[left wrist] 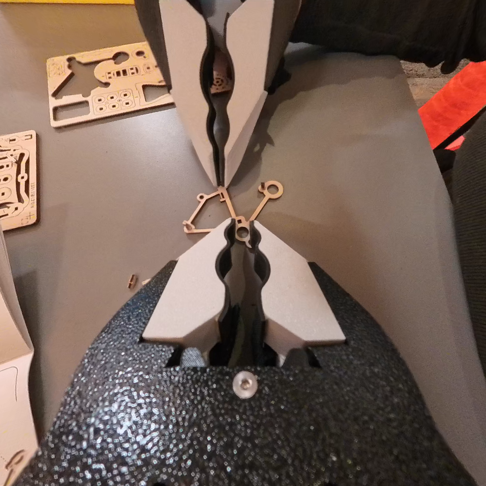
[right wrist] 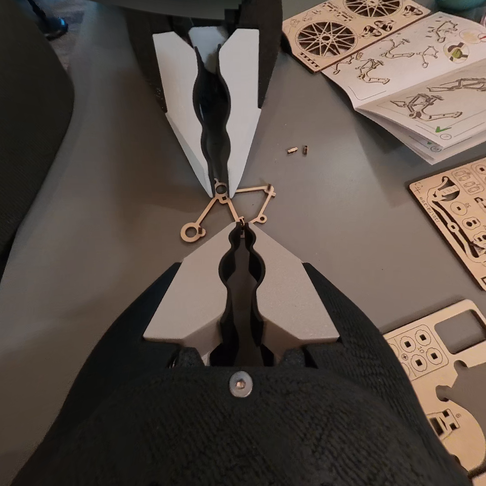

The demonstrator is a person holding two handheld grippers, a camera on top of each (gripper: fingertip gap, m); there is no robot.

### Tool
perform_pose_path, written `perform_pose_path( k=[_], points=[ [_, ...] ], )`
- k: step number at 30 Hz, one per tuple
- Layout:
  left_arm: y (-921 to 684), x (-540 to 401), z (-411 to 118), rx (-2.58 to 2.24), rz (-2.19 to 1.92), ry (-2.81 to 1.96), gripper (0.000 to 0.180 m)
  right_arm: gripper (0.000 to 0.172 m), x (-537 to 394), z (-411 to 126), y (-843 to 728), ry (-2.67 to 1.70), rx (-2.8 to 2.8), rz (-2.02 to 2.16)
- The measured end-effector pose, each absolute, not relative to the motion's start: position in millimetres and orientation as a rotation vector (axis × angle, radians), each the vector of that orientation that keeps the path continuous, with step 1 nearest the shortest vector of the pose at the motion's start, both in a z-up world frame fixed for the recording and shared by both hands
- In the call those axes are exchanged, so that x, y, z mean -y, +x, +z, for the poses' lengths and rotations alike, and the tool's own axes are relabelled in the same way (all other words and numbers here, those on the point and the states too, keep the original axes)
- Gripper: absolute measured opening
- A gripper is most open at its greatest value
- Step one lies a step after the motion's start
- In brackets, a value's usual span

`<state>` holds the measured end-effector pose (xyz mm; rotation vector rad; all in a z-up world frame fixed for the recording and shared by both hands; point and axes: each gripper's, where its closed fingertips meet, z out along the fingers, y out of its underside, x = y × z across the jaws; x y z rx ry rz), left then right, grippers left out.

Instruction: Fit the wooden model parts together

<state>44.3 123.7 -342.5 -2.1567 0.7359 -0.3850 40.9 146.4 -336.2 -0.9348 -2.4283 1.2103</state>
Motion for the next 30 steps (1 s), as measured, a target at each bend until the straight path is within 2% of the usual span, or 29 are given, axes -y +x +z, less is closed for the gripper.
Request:
perform_pose_path(
  k=[14, 30],
  points=[
    [44.5, -124.5, -342.5, -0.723, -0.379, -2.159, 0.008, 0.001, -147.3, -336.7, 45.0, -0.843, 2.412, 1.138],
    [45.0, -124.6, -342.0, -0.726, -0.393, -2.159, 0.008, 0.001, -147.7, -336.8, 47.3, -0.937, 2.395, 1.124]
  ],
)
